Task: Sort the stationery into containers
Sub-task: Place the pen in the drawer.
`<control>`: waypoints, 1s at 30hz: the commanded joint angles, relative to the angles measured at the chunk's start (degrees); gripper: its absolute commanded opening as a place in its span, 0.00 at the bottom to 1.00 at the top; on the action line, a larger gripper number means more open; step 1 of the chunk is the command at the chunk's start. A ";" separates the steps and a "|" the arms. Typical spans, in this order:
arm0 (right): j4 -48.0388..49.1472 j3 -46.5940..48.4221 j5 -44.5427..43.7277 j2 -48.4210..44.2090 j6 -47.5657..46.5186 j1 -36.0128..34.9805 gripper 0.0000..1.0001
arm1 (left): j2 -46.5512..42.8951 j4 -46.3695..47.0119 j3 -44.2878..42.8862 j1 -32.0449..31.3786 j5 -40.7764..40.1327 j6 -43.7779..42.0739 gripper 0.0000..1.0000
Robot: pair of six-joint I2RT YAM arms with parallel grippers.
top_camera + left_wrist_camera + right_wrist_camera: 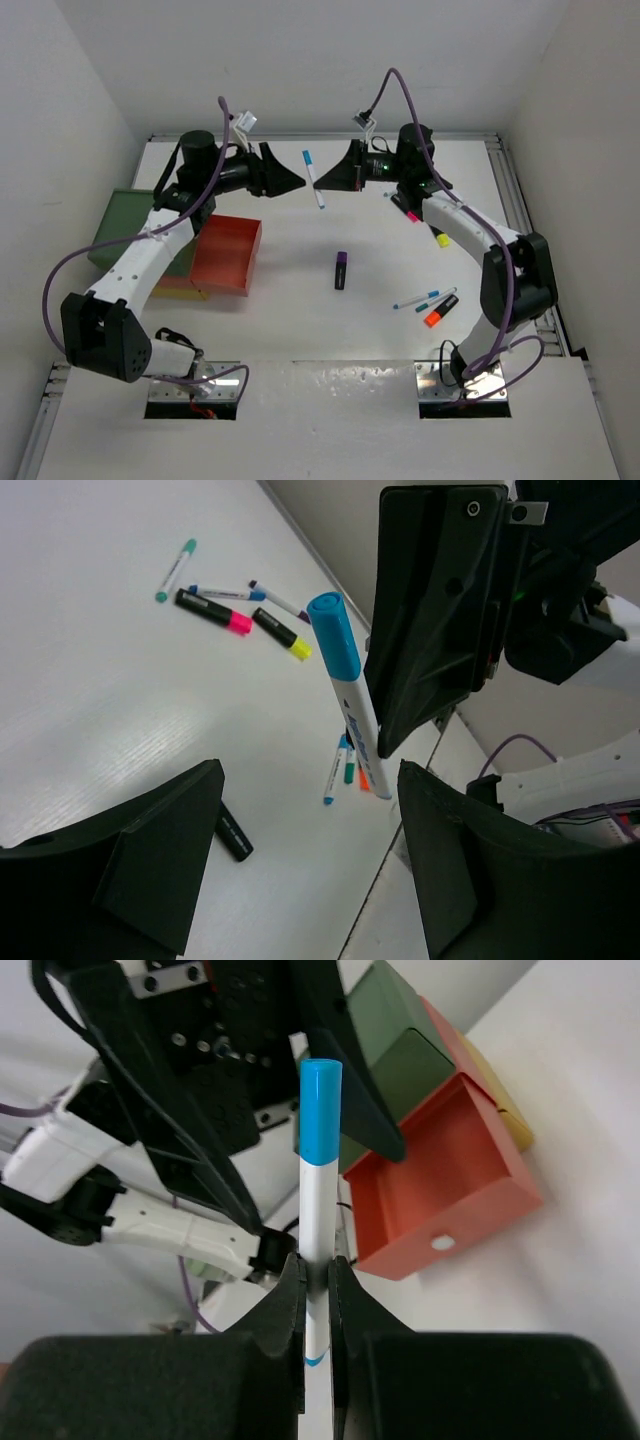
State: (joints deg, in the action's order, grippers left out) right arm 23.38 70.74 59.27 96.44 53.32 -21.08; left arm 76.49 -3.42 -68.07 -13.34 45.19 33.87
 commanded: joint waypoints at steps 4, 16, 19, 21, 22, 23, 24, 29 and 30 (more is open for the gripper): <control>12.31 3.35 0.85 1.20 11.90 -2.56 0.00 | 1.03 9.30 -2.33 -1.51 0.25 7.17 0.76; 13.27 4.23 0.85 2.43 11.89 -5.37 0.00 | 1.91 14.67 -1.71 -1.25 1.13 11.31 0.48; 11.71 4.23 0.41 2.34 10.93 -5.29 0.00 | 1.82 14.50 -1.71 -0.98 1.92 11.31 0.27; 8.29 4.58 0.15 2.17 9.01 -4.94 0.04 | 1.65 13.79 -1.71 0.07 2.36 10.96 0.11; 7.13 4.67 0.24 2.26 8.47 -4.41 0.14 | 1.65 12.05 -1.71 0.68 2.53 10.43 0.06; 6.17 4.67 0.67 2.26 7.77 -3.80 0.37 | 1.56 10.29 -2.49 1.56 2.36 8.08 0.03; 5.02 4.58 0.85 2.17 7.42 -3.01 0.43 | 1.56 7.40 -3.37 2.44 2.19 5.97 0.01; -13.92 4.23 2.00 -0.10 -5.64 5.34 0.52 | 3.93 -27.12 -15.13 7.72 -8.66 -20.35 0.00; -26.07 4.58 0.69 -0.72 -10.56 7.61 0.52 | 4.11 -33.86 -16.03 7.89 -10.89 -23.20 0.00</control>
State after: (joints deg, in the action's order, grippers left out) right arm 17.23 73.14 60.36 99.04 54.92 -18.50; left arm 80.47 -16.58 -78.54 -6.39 42.15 27.77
